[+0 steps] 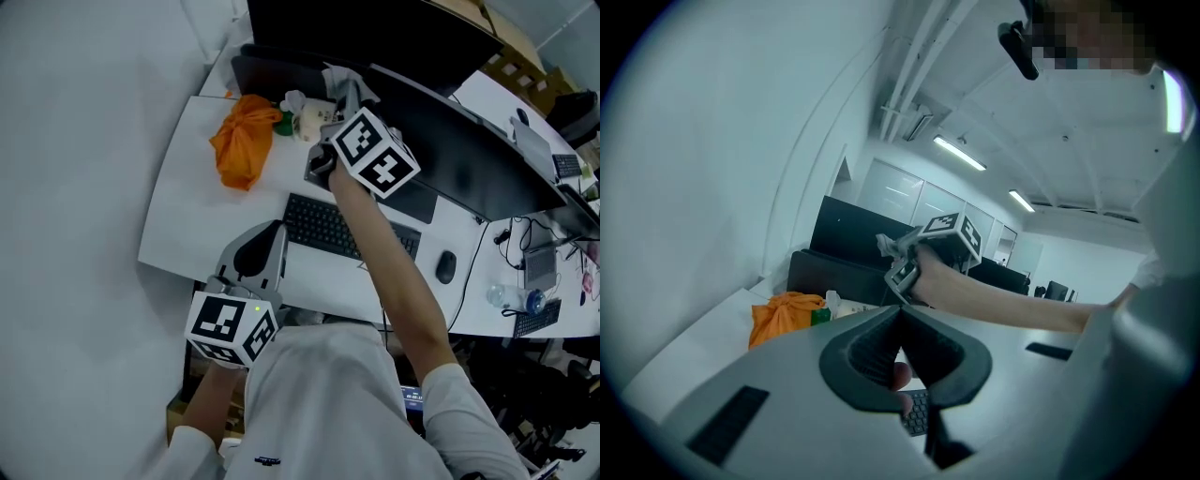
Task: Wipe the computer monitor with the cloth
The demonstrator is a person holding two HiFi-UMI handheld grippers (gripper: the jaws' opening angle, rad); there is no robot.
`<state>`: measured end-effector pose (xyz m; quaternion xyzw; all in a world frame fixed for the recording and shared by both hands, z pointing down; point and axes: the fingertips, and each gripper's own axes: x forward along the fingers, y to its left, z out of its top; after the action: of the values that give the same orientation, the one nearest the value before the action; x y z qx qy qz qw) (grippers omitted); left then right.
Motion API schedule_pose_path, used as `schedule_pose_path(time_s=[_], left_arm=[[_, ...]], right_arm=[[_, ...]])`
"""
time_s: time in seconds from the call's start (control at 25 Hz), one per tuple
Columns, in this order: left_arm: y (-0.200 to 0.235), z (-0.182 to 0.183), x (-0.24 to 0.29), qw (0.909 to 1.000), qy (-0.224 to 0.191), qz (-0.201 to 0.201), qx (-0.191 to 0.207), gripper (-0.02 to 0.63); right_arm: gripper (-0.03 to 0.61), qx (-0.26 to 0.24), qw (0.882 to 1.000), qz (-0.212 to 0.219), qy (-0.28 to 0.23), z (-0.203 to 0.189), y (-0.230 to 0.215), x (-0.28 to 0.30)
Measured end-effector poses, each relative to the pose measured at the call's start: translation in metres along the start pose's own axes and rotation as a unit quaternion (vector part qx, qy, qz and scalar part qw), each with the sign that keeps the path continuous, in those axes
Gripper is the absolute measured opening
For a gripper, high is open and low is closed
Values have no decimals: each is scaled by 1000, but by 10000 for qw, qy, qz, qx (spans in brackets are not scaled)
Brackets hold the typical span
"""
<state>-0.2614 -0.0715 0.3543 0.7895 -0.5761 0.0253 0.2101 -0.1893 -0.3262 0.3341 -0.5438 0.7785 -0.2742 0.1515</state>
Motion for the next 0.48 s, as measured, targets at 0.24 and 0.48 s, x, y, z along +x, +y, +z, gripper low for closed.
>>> schedule_pose_path(time_s=[0.24,0.48], left_arm=[[-11,10,-1,9998,-94,-100,111,14],[-18,19,-4,9995,-171,-156,224,14]], right_arm=[[23,103,9996,206,-170,27,15,-12],[23,249,9987,353,-260,45,24,-18]])
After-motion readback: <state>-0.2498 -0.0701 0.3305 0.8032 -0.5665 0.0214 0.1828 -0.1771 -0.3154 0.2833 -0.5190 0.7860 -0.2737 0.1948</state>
